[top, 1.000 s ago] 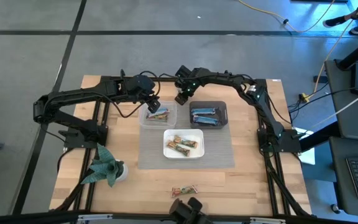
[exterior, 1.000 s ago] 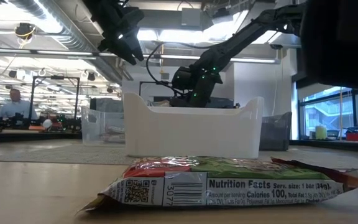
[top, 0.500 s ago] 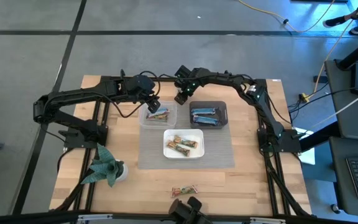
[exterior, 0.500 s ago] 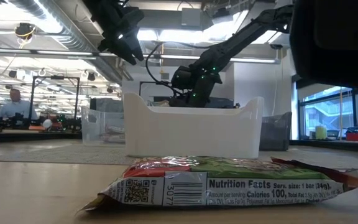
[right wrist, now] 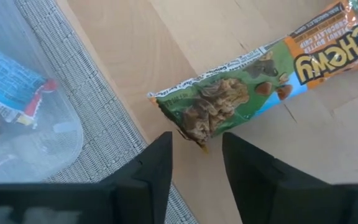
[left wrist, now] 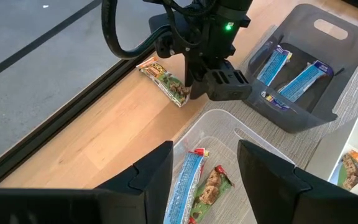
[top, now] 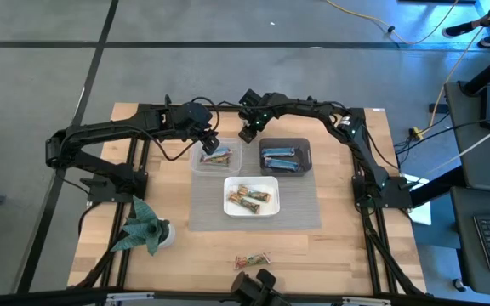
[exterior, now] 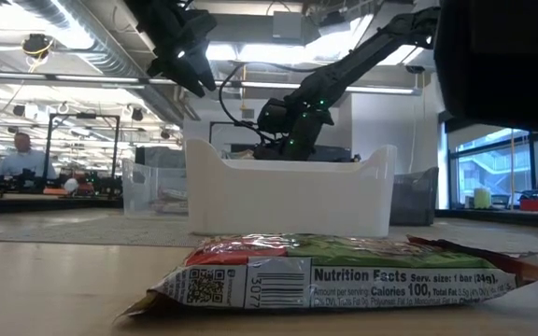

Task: Pick and place Granola Bars by type
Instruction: Put the yellow granola bar into the white bin

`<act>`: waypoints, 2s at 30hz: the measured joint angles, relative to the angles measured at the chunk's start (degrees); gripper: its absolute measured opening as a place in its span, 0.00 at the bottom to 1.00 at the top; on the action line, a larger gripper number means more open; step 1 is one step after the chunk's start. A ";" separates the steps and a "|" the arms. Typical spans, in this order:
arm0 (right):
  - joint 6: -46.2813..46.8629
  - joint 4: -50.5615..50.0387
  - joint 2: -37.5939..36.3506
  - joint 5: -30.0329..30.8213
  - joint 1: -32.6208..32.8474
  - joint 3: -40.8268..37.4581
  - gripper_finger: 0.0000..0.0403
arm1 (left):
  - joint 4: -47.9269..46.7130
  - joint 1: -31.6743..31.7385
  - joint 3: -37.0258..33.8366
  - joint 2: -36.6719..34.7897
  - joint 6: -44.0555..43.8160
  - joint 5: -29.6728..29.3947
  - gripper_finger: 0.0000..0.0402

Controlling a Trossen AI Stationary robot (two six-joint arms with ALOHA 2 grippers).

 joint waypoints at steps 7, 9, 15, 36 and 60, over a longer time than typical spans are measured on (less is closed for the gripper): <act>-0.20 0.28 0.00 -1.05 -0.02 0.00 0.27 | 0.00 0.00 0.02 0.00 0.00 0.00 0.43; -0.22 0.31 0.00 -1.08 -0.02 0.02 0.26 | 0.00 0.00 0.02 0.00 0.00 -0.01 0.43; -0.33 0.31 0.00 -1.11 -0.02 0.02 0.25 | 0.00 0.00 0.01 0.00 0.00 0.00 0.43; -0.73 0.32 -0.02 -1.28 -0.02 0.02 0.18 | 0.00 -0.02 0.00 0.00 -0.11 1.93 0.43; -5.04 -2.38 -1.49 -7.66 0.04 1.08 0.01 | 0.00 -0.02 0.00 0.00 -0.09 1.93 0.43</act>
